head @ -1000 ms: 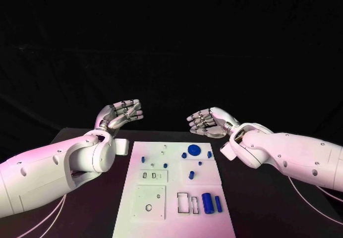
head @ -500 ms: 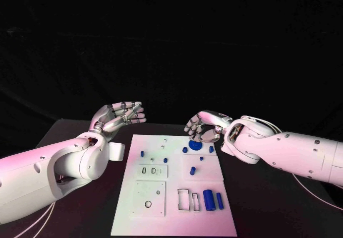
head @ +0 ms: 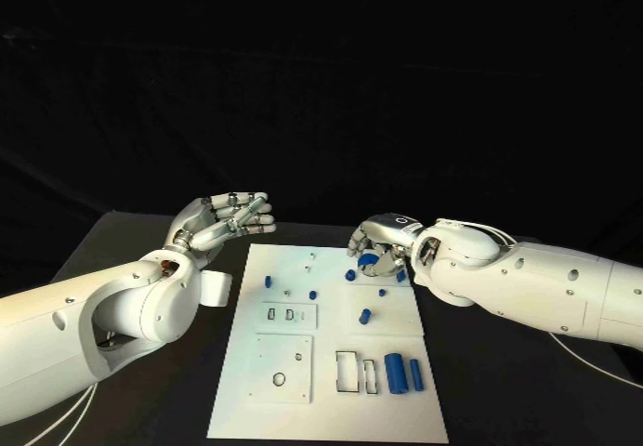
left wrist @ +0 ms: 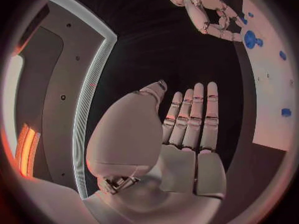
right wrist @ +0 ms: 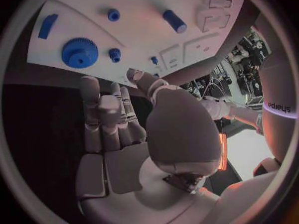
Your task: Assemble the parts on the task board
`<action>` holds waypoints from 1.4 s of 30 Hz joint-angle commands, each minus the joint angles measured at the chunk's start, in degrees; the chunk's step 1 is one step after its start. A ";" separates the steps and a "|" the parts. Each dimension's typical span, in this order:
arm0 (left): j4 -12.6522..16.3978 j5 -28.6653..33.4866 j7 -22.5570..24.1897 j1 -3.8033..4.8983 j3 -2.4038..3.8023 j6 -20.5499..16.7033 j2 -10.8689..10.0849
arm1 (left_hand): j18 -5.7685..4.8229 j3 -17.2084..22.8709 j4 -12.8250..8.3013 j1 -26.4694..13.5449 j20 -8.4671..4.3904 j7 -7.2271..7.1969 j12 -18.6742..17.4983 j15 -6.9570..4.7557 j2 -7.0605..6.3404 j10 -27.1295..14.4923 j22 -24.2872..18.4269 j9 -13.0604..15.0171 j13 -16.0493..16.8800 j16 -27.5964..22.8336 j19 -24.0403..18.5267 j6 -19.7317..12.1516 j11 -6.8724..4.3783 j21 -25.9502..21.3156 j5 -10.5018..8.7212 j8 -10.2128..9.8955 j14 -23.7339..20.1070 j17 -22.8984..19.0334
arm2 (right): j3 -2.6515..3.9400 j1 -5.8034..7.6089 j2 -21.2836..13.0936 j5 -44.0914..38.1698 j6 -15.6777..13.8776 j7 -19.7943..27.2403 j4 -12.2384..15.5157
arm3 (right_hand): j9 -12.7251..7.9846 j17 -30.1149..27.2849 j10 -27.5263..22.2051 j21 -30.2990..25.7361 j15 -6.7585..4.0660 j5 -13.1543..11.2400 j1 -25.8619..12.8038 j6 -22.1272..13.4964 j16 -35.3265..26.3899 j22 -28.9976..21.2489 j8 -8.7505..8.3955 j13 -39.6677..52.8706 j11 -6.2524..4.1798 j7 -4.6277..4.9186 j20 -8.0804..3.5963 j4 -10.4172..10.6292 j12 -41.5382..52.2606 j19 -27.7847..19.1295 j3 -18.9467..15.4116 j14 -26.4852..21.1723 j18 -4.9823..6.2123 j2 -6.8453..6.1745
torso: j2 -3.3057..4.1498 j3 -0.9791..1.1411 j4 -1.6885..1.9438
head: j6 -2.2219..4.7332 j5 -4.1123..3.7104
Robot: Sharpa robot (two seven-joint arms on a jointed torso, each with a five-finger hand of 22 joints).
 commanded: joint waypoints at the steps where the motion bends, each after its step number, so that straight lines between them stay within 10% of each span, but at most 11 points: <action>1: 0.29 -0.50 -0.04 0.09 0.08 2.23 -0.08 | 0.79 0.33 0.11 -0.15 0.05 2.23 -0.36 0.05 -0.50 0.02 -0.04 -0.09 0.01 0.22 0.32 -0.02 0.14 0.16 0.04 -0.15 0.47 0.11 | 0.03 -0.18 0.32 -5.19 1.96 -3.83 0.04 | 0.11 1.46 -0.55 1.36 -0.02 0.11 -0.07 -0.41 1.44 1.91 -0.12 0.08 -0.02 -0.09 0.03 0.28 0.25 0.92 -0.24 0.47 -0.69 -0.38 | 0.58 -0.12 0.20 | -0.04 0.11; 19: 0.53 -0.21 -0.85 0.10 0.12 2.52 -0.45 | 0.74 0.50 0.58 -0.86 0.09 2.38 -0.78 0.17 -0.33 -0.08 -0.21 -0.21 0.02 0.02 0.29 -0.14 0.27 0.00 0.00 -0.41 0.29 0.29 | -0.05 -1.44 1.51 -6.18 2.17 -5.47 -1.54 | 0.51 5.06 -2.05 4.38 0.09 0.71 0.40 -0.74 5.28 6.20 0.03 0.23 0.05 -0.20 0.27 1.01 1.16 2.48 -1.03 1.03 -1.25 0.15 | 1.58 -0.17 0.88 | 0.05 -0.08; 42: 0.34 -0.15 -1.63 0.12 0.12 3.05 -0.40 | 0.73 0.63 0.63 -0.96 0.11 2.42 -0.92 0.21 -0.26 -0.11 -0.29 -0.25 0.02 -0.07 0.25 -0.20 0.31 -0.08 0.02 -0.51 0.18 0.35 | -0.05 -1.67 2.19 -5.88 0.08 -5.03 -2.16 | 1.49 8.99 0.89 9.19 -0.59 -1.34 0.68 0.29 9.36 13.23 0.87 0.78 -0.82 -0.85 -0.31 2.71 3.99 5.60 3.14 2.36 -2.21 1.69 | 2.84 -0.30 0.91 | 0.14 0.07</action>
